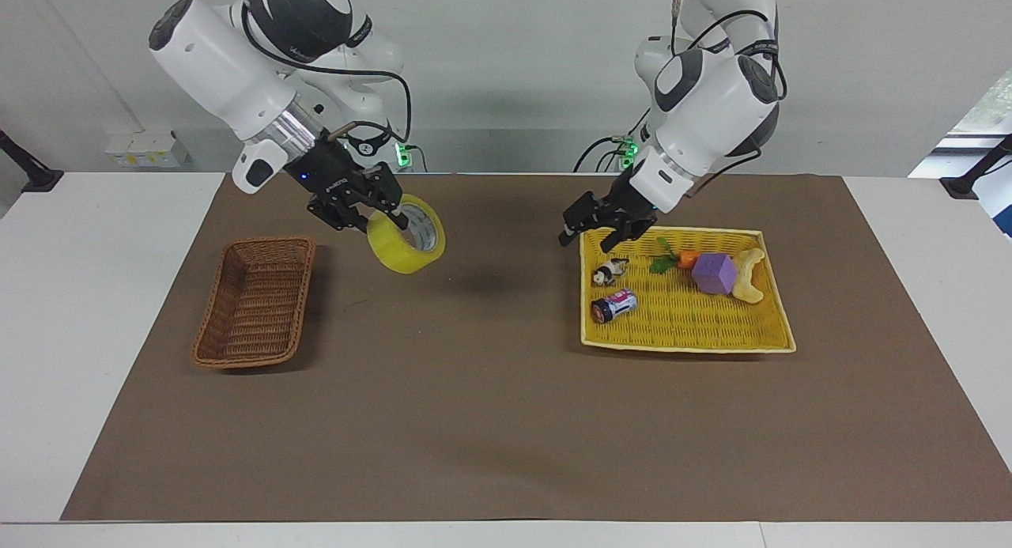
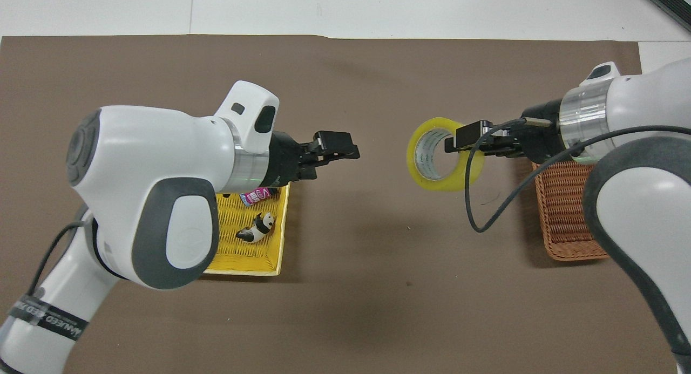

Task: Move tape to another basket
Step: 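Open the left gripper and withdraw while the right gripper pulls the tape, then lower the tape into the wicker basket with the right gripper and release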

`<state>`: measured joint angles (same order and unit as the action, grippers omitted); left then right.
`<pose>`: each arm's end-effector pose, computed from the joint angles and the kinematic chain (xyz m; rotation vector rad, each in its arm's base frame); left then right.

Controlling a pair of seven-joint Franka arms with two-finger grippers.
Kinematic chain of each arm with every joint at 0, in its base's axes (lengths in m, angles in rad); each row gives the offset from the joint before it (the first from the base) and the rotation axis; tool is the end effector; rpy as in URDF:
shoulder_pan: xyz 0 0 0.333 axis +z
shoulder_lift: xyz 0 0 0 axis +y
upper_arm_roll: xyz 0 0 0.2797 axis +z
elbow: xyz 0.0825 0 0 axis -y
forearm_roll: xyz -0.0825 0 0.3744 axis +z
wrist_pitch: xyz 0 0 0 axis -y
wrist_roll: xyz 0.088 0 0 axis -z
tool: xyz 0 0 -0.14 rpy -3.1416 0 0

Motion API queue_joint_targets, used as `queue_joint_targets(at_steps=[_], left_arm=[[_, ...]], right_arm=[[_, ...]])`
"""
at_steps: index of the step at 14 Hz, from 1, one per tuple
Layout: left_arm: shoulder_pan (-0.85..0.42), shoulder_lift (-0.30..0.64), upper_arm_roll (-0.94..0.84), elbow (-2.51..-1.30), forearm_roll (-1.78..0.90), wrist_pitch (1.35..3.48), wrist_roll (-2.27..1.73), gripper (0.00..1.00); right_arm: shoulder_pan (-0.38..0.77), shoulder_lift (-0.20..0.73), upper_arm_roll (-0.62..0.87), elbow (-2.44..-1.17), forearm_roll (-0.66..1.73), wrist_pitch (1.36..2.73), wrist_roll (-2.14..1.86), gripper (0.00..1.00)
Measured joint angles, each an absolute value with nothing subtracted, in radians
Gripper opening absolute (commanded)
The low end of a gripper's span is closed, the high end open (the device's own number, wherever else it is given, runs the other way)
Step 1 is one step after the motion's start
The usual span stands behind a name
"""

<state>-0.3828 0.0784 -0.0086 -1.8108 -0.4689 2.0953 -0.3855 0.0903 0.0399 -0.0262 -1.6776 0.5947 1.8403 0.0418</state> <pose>0.5441 -0.2621 0.4554 2.6562 0.2532 0.0334 0.5781 0.0999 0.5268 -2.5494 0.1330 -0.1160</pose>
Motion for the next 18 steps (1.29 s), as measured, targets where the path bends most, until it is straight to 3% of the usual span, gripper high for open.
queue_joint_targets(at_steps=[4,8,14,18], left_arm=[[-0.289,0.078,-0.008,-1.794,-0.193,2.028,-0.366,1.0],[-0.185,0.079,-0.008,-1.771,-0.123,1.981,-0.231,1.0],[-0.058,0.128,-0.008,-1.622,-0.061,1.83,-0.062,1.0],[0.026,0.138,-0.007,-1.582,-0.045,1.772,0.087,1.0]], right_arm=[[-0.087,0.036,-0.033,-1.667,0.644,1.725,-0.075,0.0],[-0.182,0.049,-0.039,-1.678,0.641,1.736,-0.079,0.0],[-0.292,0.191,-0.041,-1.782,0.593,1.789,-0.264,0.0],[-0.357,0.224,-0.042,-1.841,0.519,1.812,-0.42,0.0]])
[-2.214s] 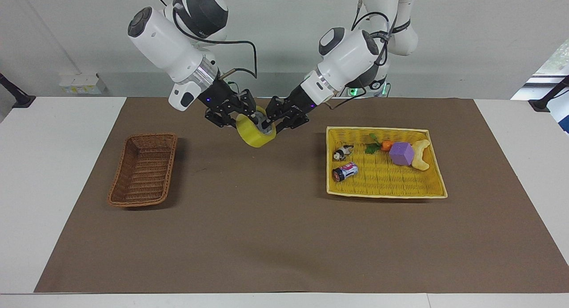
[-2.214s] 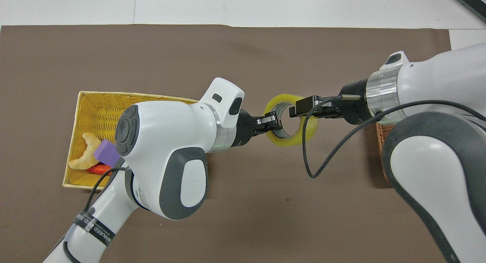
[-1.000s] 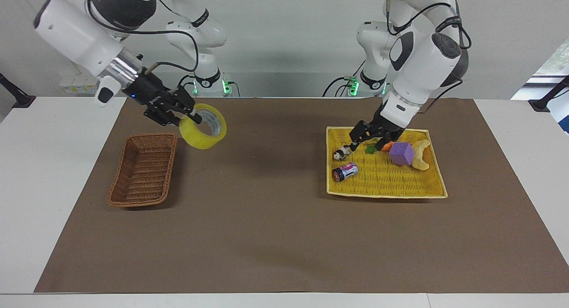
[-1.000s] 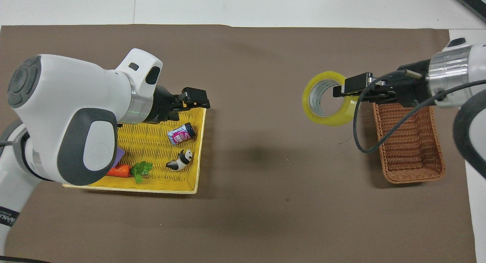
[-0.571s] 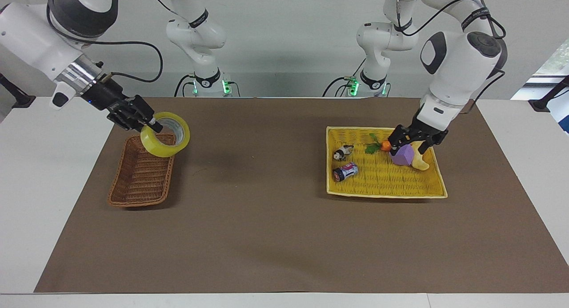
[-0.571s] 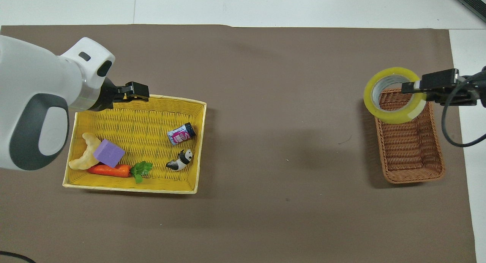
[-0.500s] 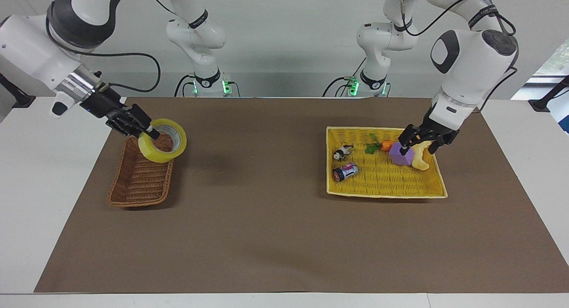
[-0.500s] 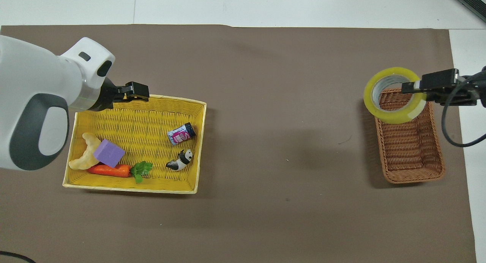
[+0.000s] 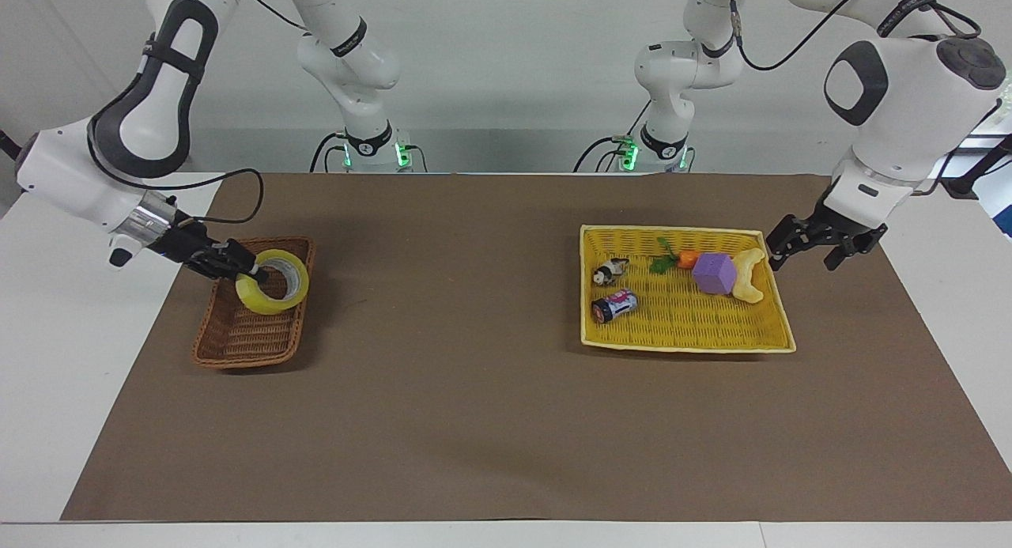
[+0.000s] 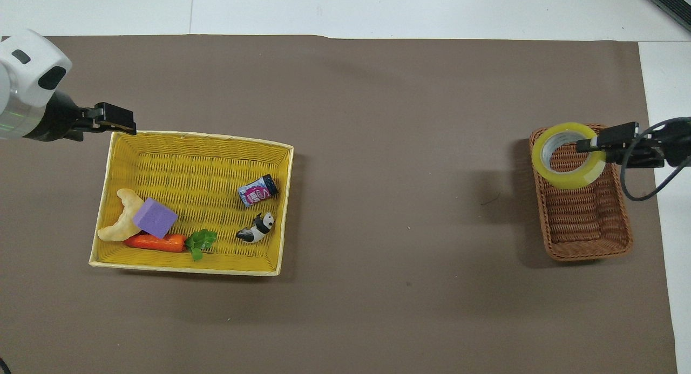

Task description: Move tape to another basket

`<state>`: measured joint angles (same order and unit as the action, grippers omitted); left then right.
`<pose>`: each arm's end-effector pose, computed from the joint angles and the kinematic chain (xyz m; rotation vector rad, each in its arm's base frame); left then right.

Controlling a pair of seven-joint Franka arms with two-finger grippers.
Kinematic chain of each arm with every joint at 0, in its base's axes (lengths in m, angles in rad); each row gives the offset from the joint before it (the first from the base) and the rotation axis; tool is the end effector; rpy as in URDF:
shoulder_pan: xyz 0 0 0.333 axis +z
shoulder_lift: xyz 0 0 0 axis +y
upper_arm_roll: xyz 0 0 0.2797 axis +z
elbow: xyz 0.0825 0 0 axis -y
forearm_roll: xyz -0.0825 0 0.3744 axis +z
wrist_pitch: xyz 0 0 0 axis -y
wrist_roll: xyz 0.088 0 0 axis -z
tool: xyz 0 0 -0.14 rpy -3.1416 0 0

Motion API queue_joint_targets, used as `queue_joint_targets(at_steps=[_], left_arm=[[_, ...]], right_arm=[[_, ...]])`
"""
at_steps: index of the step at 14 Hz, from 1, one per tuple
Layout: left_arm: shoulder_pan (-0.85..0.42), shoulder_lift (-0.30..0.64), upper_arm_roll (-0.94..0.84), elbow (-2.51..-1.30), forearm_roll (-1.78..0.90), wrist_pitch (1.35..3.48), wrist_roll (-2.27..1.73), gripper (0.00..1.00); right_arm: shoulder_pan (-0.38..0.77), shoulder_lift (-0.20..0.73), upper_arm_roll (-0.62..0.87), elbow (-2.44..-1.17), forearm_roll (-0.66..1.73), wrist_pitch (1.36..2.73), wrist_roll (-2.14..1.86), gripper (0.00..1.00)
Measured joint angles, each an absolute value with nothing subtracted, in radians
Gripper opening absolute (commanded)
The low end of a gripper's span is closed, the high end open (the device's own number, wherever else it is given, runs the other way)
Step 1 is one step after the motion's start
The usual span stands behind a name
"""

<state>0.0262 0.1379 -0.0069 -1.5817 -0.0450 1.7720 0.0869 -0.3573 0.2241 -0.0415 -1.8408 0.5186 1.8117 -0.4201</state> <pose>0.5979 0.0063 0.4897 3.0966 -0.0924 0.0848 0.5463 -0.1677 0.3378 -2.5977 0.2215 0.0490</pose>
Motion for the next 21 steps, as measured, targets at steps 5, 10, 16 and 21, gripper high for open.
queue_joint_targets(at_steps=[5,10,16,21], left_arm=[[0.107,0.124,-0.014,-1.577,-0.045,1.727,0.184,1.0],[0.075,0.125,-0.037,-1.547,-0.027,1.645,0.176,1.0],[0.062,0.055,-0.029,-1.545,-0.02,1.63,0.114,1.0],[0.062,-0.028,-0.027,-1.639,-0.019,1.645,0.116,1.0]], right_arm=[[-0.379,0.253,-0.041,-1.854,0.508,1.817,-0.475,0.0],[-0.387,0.287,-0.04,-1.856,0.515,1.846,-0.494,1.0],[-0.383,0.292,-0.033,-1.827,0.516,1.871,-0.495,1.0],[-0.235,0.293,-0.028,-1.746,0.395,2.084,-0.478,1.0]])
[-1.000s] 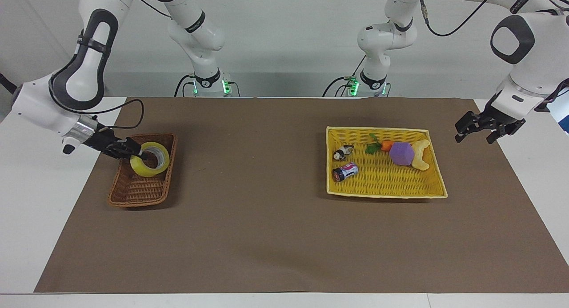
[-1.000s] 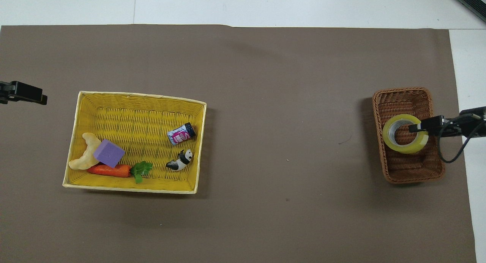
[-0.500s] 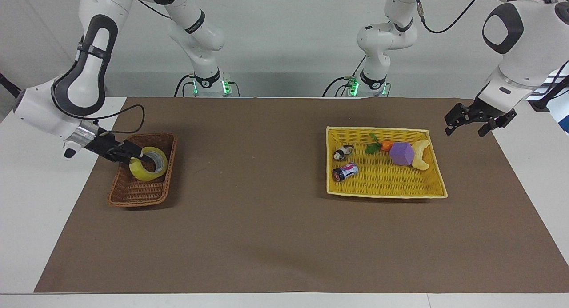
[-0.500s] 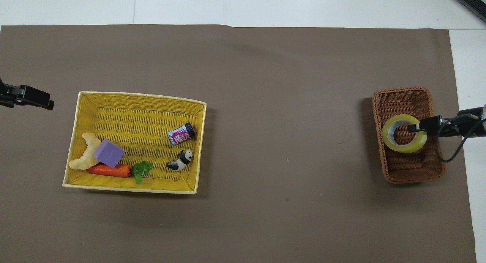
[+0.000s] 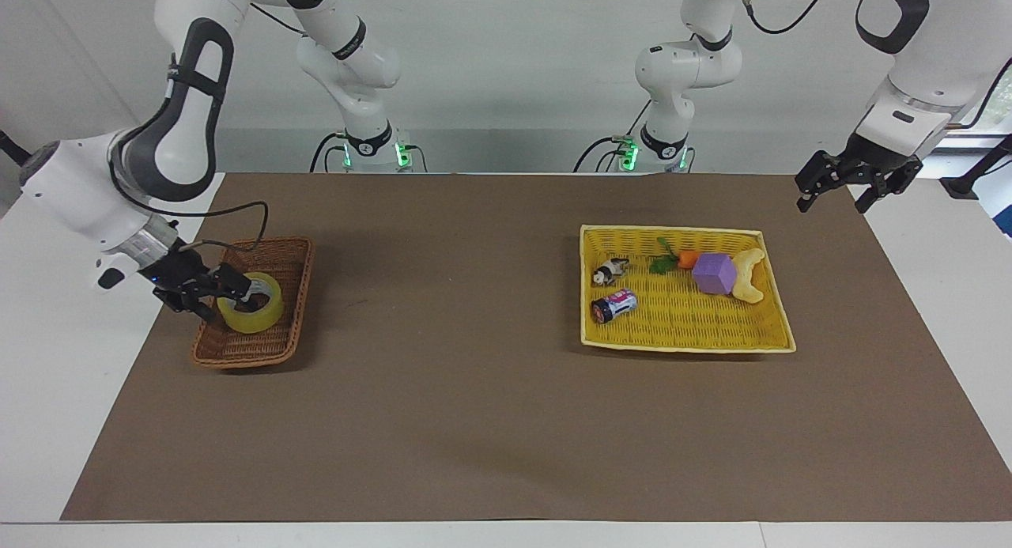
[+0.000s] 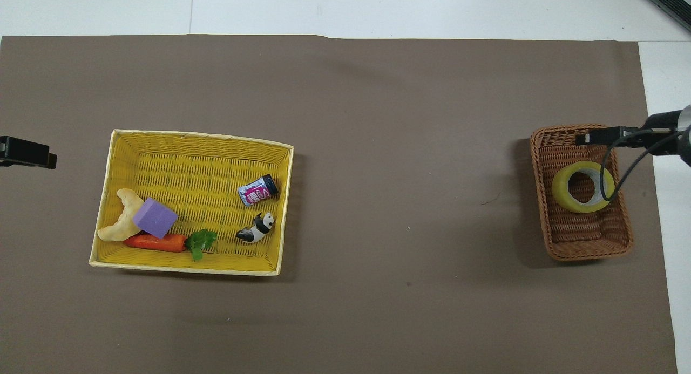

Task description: Move tape to another basket

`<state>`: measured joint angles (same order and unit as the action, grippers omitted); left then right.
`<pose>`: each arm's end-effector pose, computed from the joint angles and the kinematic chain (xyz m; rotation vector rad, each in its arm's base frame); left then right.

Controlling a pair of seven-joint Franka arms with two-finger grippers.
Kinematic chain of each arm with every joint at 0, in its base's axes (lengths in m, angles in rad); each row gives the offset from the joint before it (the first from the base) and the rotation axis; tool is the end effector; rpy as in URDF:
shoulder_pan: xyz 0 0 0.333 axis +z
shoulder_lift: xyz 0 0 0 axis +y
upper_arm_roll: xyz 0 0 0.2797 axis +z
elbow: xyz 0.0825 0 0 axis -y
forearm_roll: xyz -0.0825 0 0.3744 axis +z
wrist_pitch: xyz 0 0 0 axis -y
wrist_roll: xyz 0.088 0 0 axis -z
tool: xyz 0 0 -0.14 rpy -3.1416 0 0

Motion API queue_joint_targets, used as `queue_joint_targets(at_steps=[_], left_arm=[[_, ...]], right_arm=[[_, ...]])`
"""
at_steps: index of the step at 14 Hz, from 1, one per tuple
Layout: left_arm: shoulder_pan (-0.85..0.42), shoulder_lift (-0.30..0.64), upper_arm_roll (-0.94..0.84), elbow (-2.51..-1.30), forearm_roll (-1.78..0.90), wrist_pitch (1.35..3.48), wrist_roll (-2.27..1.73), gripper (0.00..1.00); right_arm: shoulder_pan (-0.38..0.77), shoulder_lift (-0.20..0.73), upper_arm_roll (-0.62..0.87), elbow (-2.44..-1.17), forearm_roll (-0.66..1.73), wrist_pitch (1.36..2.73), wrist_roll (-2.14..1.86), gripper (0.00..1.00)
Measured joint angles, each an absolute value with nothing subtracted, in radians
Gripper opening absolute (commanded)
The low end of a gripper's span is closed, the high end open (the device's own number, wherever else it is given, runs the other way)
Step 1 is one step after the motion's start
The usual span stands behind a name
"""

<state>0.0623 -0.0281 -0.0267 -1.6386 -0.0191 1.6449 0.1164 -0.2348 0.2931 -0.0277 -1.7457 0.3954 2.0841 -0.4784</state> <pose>0.5445 0.0167 0.5456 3.1230 -0.1245 0.0558 0.6147 -0.1328 0.3510 -2.8309 -0.0413 -0.2365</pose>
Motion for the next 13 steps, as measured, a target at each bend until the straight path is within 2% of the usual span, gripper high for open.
queue_joint_targets(at_steps=[7,13], left_arm=[[0.059,-0.028,-0.033,-1.642,-0.018,1.627,0.118,1.0],[0.06,-0.028,-0.031,-1.642,-0.018,1.627,0.118,1.0]], right_arm=[[-0.048,0.268,-0.025,-1.717,0.158,2.117,-0.15,1.0],[0.001,0.144,-0.027,-1.713,0.099,2.007,-0.007,1.0]])
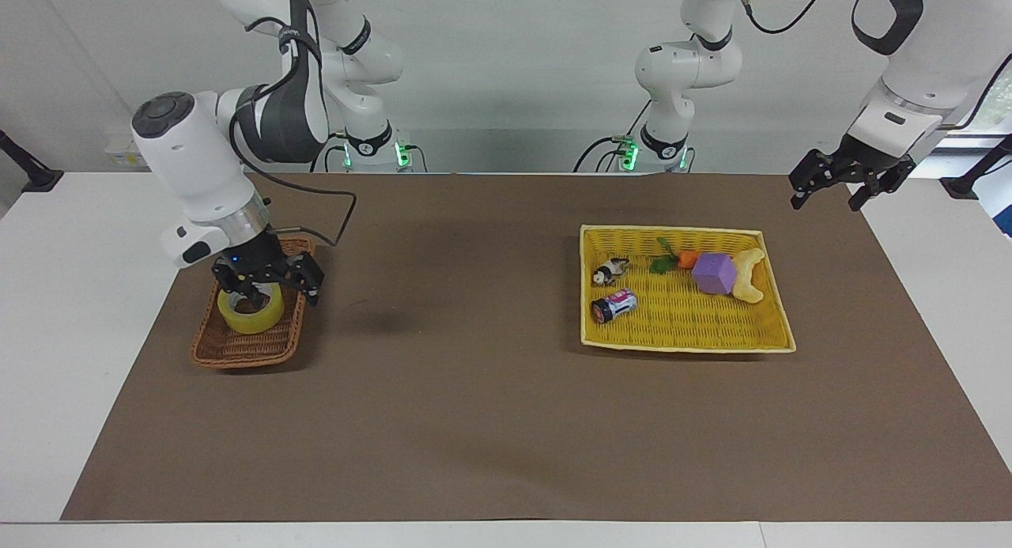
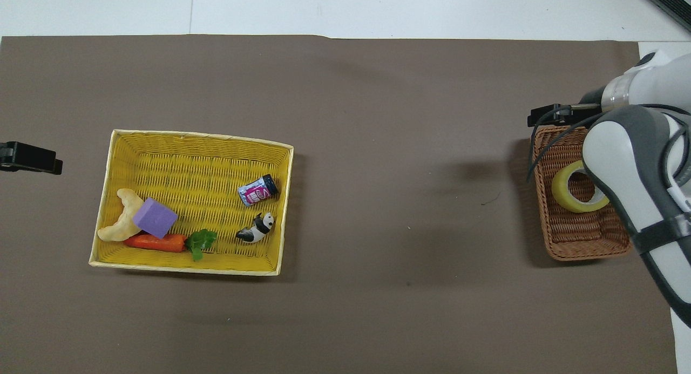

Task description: Move tape to another basket

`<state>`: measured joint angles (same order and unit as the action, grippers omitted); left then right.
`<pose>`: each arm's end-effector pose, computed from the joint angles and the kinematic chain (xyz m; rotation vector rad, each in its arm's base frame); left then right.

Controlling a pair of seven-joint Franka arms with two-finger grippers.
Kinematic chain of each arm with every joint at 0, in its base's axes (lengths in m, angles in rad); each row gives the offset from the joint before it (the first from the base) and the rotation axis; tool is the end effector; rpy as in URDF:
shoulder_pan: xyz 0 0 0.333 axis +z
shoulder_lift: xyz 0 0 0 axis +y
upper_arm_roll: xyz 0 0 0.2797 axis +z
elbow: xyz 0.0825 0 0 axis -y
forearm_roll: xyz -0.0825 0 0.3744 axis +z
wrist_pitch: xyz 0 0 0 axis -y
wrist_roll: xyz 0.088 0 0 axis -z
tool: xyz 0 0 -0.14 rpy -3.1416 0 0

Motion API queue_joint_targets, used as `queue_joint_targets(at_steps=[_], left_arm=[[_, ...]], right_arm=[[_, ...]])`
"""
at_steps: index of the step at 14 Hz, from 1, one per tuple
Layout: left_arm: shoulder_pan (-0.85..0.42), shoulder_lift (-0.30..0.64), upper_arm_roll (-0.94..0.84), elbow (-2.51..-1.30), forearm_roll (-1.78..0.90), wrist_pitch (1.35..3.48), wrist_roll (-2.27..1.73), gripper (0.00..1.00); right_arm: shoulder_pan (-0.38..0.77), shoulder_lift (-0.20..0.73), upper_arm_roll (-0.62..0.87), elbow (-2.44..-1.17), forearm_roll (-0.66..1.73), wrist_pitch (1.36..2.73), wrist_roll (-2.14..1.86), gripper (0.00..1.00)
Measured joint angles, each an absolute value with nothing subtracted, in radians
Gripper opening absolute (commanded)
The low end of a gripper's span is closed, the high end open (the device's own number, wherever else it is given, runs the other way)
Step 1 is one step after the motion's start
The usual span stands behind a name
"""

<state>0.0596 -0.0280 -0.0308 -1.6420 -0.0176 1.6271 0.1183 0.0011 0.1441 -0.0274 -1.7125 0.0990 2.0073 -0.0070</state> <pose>0.5419 0.0131 0.5423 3.1227 -0.1385 0.0223 0.6125 -0.0066 0.4468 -3.0455 0.0820 -0.2323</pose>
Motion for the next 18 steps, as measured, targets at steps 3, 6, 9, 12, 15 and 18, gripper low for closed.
queue_joint_targets(at_steps=[3,6,9,12,15,18], left_arm=[[0.059,-0.028,-0.032,-1.642,-0.018,1.627,0.118,1.0],[0.06,-0.028,-0.03,-1.642,-0.018,1.627,0.118,1.0],[0.061,-0.028,-0.027,-1.642,-0.018,1.627,0.118,1.0],[0.061,-0.028,-0.027,-1.642,-0.018,1.627,0.118,1.0],[0.062,-0.028,-0.025,-1.642,-0.018,1.627,0.118,1.0],[0.061,-0.028,-0.026,-1.642,-0.018,1.627,0.118,1.0]], right_arm=[[-0.009,0.026,-0.038,-1.693,0.094,1.89,-0.001,1.0],[-0.019,-0.055,-0.05,-1.672,0.053,1.798,0.0,1.0],[-0.018,-0.095,-0.041,-1.671,0.02,1.716,0.109,1.0],[0.027,-0.113,-0.023,-1.679,0.016,1.639,0.245,1.0],[0.063,-0.117,-0.015,-1.68,0.01,1.63,0.271,1.0],[0.057,-0.137,-0.027,-1.671,0.006,1.593,0.265,1.0]])
